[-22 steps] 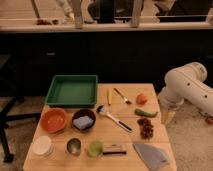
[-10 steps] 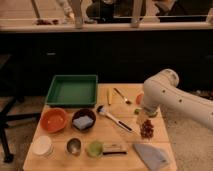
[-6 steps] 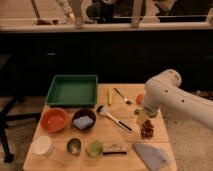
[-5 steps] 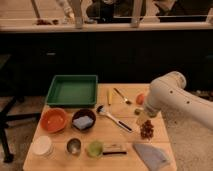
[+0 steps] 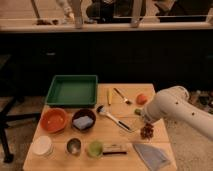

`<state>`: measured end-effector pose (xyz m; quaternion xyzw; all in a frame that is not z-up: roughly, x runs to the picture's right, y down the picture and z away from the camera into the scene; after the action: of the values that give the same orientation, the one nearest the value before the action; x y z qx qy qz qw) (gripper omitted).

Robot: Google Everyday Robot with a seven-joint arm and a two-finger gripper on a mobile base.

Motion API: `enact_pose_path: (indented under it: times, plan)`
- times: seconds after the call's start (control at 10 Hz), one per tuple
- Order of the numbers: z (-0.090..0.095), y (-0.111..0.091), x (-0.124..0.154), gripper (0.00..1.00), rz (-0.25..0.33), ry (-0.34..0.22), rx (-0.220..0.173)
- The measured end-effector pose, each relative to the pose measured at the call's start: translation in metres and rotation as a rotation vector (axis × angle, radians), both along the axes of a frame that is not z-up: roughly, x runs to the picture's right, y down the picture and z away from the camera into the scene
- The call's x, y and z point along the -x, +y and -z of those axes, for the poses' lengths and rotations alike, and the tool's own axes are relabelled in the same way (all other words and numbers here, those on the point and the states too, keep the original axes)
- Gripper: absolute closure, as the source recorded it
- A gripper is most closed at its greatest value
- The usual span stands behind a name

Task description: Wipe red bowl with brush

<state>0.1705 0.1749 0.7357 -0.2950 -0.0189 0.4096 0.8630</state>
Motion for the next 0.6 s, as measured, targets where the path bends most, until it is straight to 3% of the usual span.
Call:
enact_pose_path:
  times: [0.4, 0.6]
  plan:
    - [-0.021, 0.029, 0.058, 0.20, 0.092, 0.015, -0.050]
    - [-0.034, 0.035, 0.069, 0.20, 0.106, 0.028, -0.057]
